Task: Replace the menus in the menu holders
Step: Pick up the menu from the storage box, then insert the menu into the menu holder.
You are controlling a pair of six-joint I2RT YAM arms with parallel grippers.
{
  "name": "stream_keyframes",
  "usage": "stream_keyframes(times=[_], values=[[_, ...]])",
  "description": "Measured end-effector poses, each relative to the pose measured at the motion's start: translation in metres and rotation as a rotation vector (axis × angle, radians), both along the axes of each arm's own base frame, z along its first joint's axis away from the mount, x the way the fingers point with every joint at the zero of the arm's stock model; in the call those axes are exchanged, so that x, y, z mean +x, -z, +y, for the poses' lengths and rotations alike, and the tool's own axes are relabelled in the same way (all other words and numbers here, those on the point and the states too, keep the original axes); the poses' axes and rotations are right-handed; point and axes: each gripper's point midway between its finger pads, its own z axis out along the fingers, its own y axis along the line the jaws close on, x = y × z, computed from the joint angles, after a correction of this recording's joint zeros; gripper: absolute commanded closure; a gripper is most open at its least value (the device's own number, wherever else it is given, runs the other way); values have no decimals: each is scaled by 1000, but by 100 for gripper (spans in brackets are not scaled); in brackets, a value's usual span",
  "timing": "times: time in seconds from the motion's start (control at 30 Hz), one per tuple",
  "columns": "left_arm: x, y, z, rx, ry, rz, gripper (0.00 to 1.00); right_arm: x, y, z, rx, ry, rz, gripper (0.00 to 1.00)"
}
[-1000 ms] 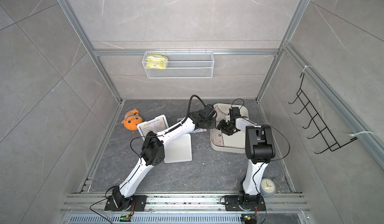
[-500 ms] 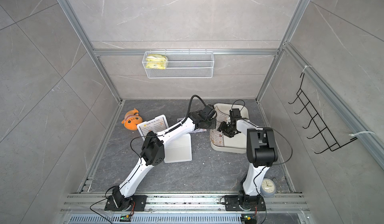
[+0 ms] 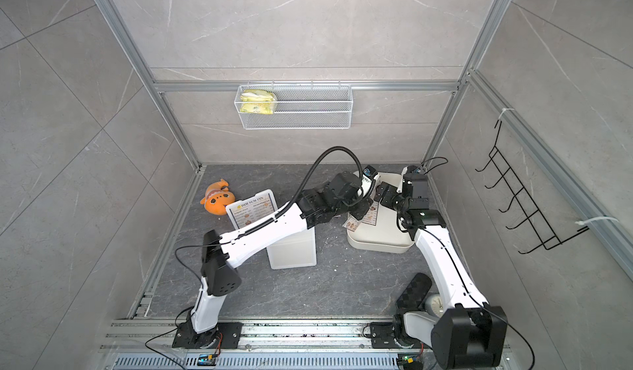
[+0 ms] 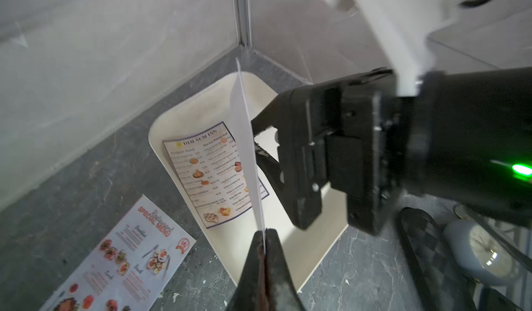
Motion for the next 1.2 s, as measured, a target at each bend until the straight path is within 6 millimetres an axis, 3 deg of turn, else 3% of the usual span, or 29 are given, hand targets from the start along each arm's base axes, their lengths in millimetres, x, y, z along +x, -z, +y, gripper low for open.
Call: stream_keyframes(times=[0.17, 0.53, 0.67, 0.83, 0.97, 1.2], values=[[-12, -51, 61, -2, 27, -218, 100, -17, -24, 20, 46, -115, -120, 9], [-20, -99, 200, -168, 10, -344, 100, -51, -97, 116, 292, -663, -460, 7], [-42, -125, 212, -268, 98, -366, 100, -75, -109, 164, 333, -883, -522, 12], [-70, -139, 215, -335, 222, -367, 100, -101, -122, 204, 350, -1062, -575, 17], [-89, -146, 218, -367, 289, -371, 100, -108, -131, 221, 355, -1135, -603, 19], [-113, -161, 227, -414, 341, -384, 100, -122, -138, 233, 353, -1203, -645, 22]])
